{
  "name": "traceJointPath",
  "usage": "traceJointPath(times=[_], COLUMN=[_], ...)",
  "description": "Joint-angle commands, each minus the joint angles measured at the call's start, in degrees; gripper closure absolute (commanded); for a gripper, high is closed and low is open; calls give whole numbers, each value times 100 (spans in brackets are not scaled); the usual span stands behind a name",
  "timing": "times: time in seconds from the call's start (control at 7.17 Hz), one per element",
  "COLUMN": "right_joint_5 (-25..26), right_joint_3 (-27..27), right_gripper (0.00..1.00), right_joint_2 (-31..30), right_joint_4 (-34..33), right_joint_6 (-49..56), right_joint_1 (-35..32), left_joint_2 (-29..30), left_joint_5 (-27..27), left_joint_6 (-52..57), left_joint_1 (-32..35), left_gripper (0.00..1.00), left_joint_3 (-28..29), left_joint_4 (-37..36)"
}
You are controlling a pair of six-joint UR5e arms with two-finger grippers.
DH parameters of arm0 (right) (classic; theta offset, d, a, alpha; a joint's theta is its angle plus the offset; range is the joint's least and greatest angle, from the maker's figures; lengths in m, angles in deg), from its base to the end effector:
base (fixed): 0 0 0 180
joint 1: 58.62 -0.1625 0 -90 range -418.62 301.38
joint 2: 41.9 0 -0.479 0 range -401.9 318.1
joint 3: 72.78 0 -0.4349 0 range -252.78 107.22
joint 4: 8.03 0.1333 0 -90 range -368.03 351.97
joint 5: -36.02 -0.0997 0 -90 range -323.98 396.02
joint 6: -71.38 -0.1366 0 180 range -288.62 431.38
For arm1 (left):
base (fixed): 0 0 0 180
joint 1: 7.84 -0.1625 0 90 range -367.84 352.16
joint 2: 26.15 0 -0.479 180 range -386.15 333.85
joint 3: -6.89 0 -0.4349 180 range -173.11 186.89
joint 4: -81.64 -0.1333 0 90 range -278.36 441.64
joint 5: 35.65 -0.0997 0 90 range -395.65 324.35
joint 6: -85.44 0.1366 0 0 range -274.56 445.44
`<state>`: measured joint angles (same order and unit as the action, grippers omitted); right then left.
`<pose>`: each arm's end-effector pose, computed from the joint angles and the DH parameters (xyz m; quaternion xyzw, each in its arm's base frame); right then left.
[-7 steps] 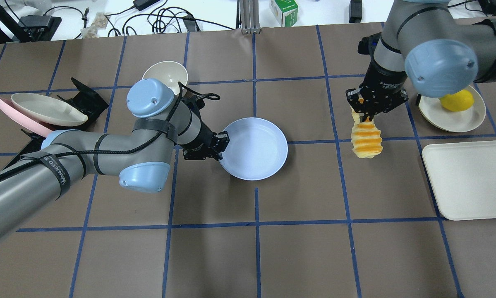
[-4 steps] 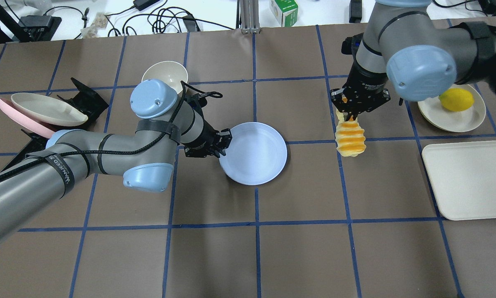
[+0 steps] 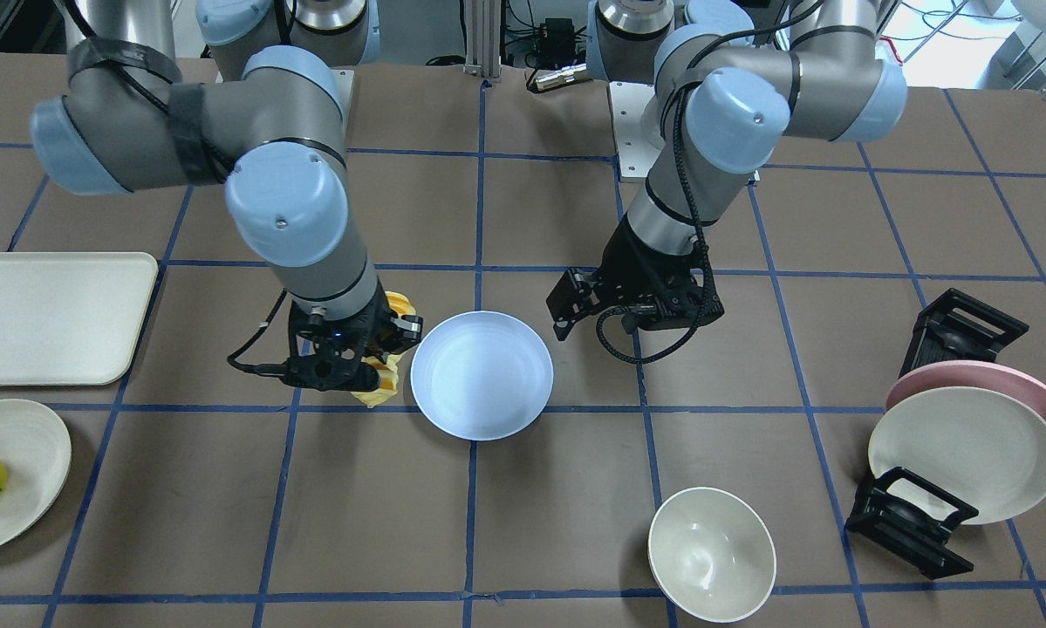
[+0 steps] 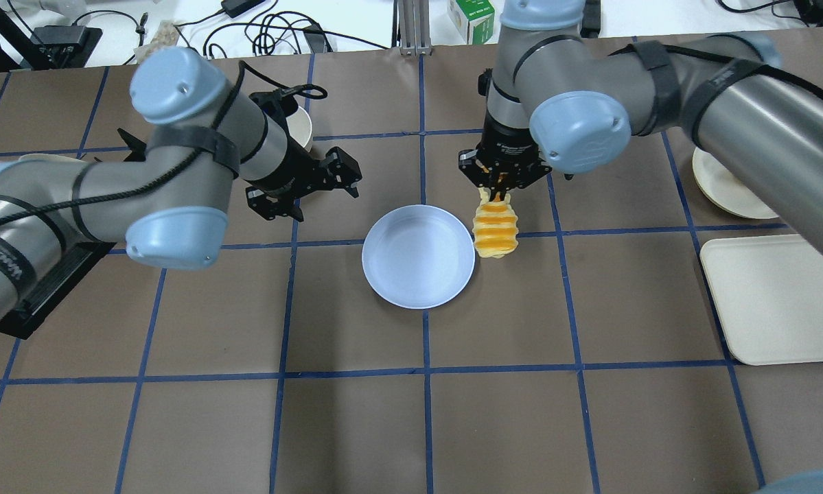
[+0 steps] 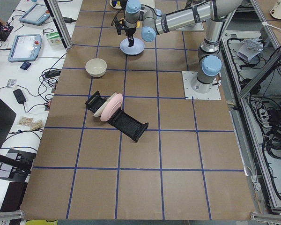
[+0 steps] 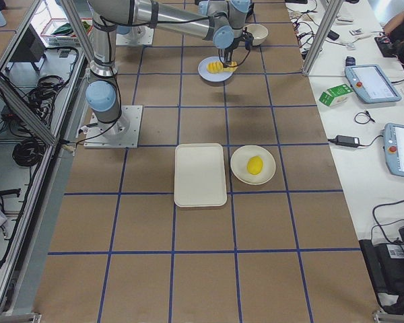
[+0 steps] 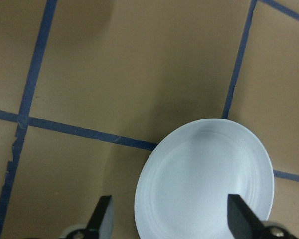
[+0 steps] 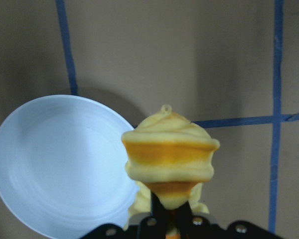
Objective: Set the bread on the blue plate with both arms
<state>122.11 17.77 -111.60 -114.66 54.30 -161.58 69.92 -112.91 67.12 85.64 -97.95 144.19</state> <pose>0.2875 -0.6132 0.3137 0.0372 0.9980 0.0444 0.0234 -0.1978 -0.5602 0.3626 0.1219 -0.9847 0.0347 0.1195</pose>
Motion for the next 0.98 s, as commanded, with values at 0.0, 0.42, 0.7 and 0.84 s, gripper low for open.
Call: traceJointPath(times=[0.0, 0.42, 0.7, 0.84], right_joint_5=[-57, -75, -180, -180], right_joint_3=[-74, -38, -21, -12], right_gripper=[100, 100, 100, 100], right_joint_2=[447, 869, 1011, 1037], right_joint_4=[-558, -657, -780, -772], right_joint_6=[-488, -533, -778, -770], right_joint_1=[-644, -866, -936, -963], left_joint_2=[-403, -677, -538, -572], left_joint_5=[-270, -973, -1027, -1062], left_joint_6=[1185, 1959, 2105, 2096], left_joint_1=[-399, -375, -313, -226], left_gripper=[0, 0, 0, 0], left_joint_3=[1033, 1797, 1854, 1845], left_joint_4=[1991, 3057, 2992, 2948])
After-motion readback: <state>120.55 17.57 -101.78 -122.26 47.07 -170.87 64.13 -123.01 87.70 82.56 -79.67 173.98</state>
